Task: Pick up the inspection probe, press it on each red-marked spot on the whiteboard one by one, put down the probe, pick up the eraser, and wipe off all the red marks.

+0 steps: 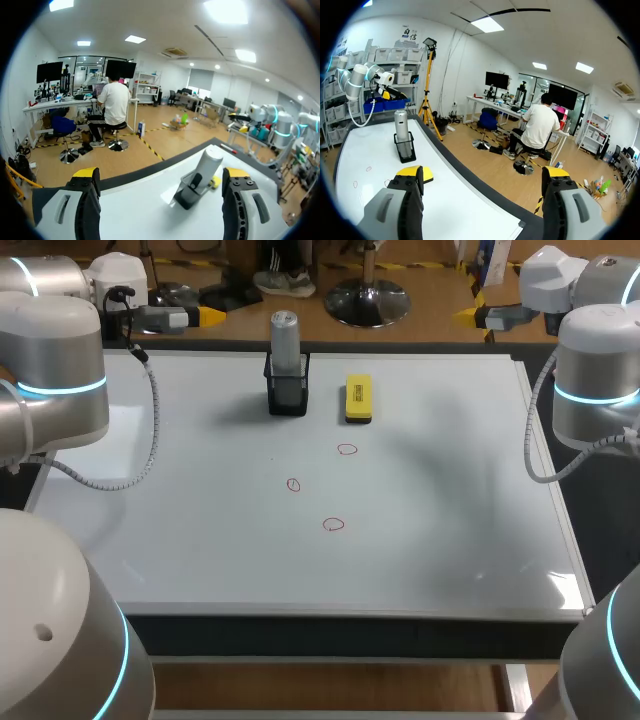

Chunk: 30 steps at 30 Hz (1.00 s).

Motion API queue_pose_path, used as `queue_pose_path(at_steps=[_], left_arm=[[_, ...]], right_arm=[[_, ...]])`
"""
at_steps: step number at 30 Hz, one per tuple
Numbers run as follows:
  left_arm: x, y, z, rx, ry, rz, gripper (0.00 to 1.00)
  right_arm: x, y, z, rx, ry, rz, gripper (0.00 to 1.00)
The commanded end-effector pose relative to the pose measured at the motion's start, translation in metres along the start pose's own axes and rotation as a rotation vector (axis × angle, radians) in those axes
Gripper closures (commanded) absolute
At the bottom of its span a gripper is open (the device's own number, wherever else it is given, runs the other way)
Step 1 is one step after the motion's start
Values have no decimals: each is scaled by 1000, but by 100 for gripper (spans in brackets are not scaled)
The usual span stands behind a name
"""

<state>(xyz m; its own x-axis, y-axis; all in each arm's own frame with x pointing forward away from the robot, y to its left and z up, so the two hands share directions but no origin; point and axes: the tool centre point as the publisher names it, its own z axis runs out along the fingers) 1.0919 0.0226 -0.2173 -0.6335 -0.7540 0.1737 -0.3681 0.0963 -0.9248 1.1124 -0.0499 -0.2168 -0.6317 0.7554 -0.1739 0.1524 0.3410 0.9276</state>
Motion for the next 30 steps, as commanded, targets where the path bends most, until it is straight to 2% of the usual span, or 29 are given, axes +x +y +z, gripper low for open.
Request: queue_pose_path(at_steps=[1,17,23,30], left_arm=[[0,0,0,0,0,0,0],[0,0,0,0,0,0,0],[12,2,7,-13,97,42,0],[30,0,16,-5,295,130,0]], right_arm=[[0,0,0,0,1,0,0],[0,0,0,0,1,0,0],[0,0,0,0,1,0,0],[0,0,0,0,1,0,0]])
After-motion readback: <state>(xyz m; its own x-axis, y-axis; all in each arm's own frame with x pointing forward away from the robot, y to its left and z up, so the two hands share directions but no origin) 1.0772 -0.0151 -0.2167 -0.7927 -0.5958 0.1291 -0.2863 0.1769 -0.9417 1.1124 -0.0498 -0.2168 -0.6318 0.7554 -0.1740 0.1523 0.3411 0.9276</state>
